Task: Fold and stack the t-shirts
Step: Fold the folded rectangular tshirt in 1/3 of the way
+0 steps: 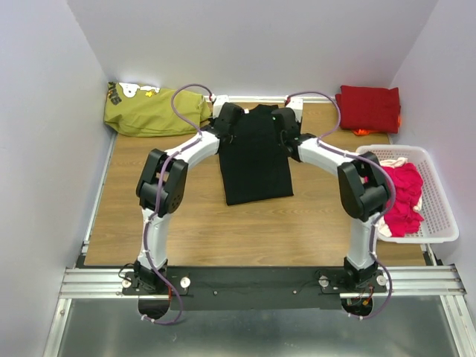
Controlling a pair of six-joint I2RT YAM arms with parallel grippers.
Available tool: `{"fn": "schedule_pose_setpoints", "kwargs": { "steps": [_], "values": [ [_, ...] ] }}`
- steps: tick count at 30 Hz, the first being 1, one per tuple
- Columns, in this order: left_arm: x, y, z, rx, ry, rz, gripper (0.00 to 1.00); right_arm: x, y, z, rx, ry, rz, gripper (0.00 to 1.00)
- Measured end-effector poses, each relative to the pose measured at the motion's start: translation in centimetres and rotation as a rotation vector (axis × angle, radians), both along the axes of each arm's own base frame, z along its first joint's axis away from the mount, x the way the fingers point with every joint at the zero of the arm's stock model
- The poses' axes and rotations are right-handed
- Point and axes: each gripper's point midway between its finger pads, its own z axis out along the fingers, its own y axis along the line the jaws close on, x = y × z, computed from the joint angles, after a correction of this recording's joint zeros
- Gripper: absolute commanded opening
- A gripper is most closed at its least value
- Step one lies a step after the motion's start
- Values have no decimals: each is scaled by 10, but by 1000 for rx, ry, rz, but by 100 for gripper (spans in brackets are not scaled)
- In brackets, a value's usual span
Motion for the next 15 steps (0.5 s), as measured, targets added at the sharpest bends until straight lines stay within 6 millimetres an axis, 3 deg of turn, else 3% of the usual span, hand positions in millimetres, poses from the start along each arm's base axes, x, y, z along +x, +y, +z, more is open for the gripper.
{"fn": "schedule_pose_setpoints", "kwargs": {
  "steps": [3,7,11,13,15],
  "values": [
    [-22,9,1,-1,23,-5,40,-34,-13,-5,-8,48,23,54],
    [-62,18,2,-61,41,-30,46,-72,-21,8,38,61,76,57],
    [-122,28,-7,-159,79,-65,59,-112,-23,15,112,77,140,60],
    [-141,28,-12,-208,85,-86,59,-123,-23,11,133,92,159,63],
    [-162,31,-17,-249,99,-102,59,-146,-26,-11,149,154,181,63]
  ]
}}
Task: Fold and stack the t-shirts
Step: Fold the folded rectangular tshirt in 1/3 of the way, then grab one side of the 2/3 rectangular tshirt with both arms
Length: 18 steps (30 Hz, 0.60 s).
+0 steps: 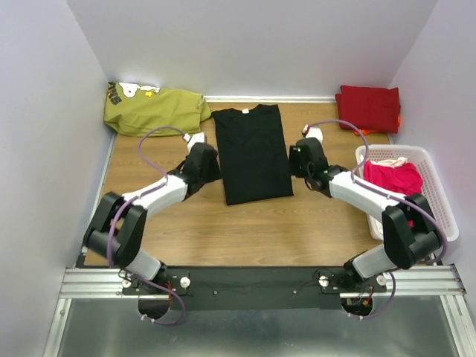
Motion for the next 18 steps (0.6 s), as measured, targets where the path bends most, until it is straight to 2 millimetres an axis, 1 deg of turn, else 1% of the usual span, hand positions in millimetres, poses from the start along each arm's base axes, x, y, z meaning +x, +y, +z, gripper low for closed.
{"fn": "schedule_pose_setpoints", "kwargs": {
  "steps": [1,2,3,6,9,10,13,15,18],
  "values": [
    [-3,-1,0,-13,2,-3,59,-5,-1,-3,4,10,4,63],
    [-14,2,-1,-26,8,-7,59,-10,-2,-10,4,29,9,63],
    [-20,2,1,-47,1,-13,59,-18,-2,-19,9,55,15,63],
    [-29,-3,4,-102,-15,-37,59,-35,-5,-42,13,114,26,63],
    [-35,-10,-1,-149,-12,-67,59,-53,-8,-61,23,162,31,62],
    [-42,-15,-7,-178,0,-92,58,-56,-9,-64,26,173,32,62],
    [-55,-22,-21,-221,38,-134,57,-61,-7,-66,56,167,35,62],
    [-66,-27,-35,-247,80,-163,55,-62,-5,-65,77,153,37,61],
    [-77,-34,-44,-296,108,-199,54,-61,-3,-61,109,127,37,60]
  ]
}}
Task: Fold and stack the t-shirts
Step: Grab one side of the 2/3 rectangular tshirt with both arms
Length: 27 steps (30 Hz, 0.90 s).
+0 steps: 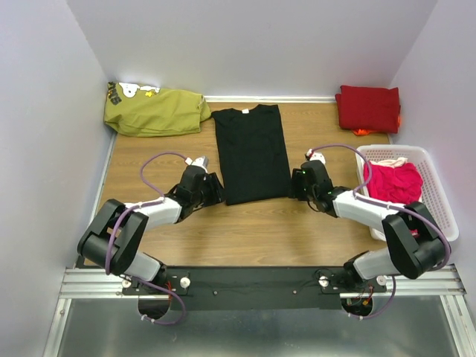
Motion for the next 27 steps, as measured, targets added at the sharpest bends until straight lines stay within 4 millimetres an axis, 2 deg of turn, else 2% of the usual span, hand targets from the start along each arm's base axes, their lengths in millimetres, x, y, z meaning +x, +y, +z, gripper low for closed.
{"fn": "schedule_pose_setpoints", "kwargs": {
  "steps": [5,10,17,20,23,24,26,27],
  "values": [
    [-6,-12,1,-65,7,-46,51,0,1,0,34,-29,-11,58],
    [-9,-21,0,-110,22,-80,43,-1,2,-5,72,-54,-31,57],
    [-15,-23,-4,-133,45,-89,34,0,10,-7,134,-75,-29,55],
    [-16,-23,-5,-136,48,-87,30,2,15,-8,155,-76,-18,50],
    [-16,-23,-6,-135,52,-86,24,3,19,-10,170,-73,-9,36],
    [-16,-23,-7,-135,53,-85,20,3,21,-10,177,-72,-6,26],
    [-17,-23,-7,-134,55,-85,15,3,22,-11,183,-69,-4,17],
    [-17,-22,-8,-132,57,-85,8,2,22,-11,187,-66,-4,6]
  ]
}}
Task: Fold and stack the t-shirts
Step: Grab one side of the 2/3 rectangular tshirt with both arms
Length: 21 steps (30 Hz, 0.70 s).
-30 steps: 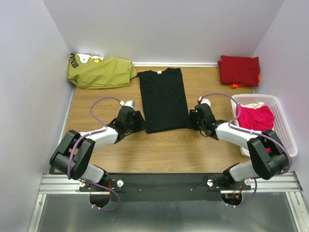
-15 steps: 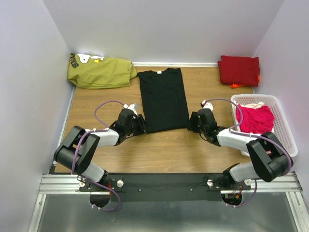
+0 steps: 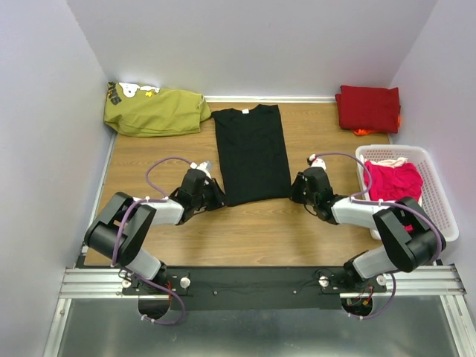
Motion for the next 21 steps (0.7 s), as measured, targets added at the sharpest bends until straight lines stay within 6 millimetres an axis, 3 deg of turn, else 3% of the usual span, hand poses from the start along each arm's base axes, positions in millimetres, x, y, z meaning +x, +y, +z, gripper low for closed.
{"fn": "schedule_pose_setpoints", "kwargs": {
  "steps": [2,8,15,21],
  "values": [
    [1,0,-1,0,2,0,0,0,0,0,-1,0,5,1],
    [4,-2,-1,5,-4,-6,0,-3,1,2,12,3,4,1],
    [2,11,1,80,-7,20,0,-23,-2,10,39,7,35,1],
    [6,28,27,144,-73,69,0,-47,12,22,55,11,102,1]
  ]
}}
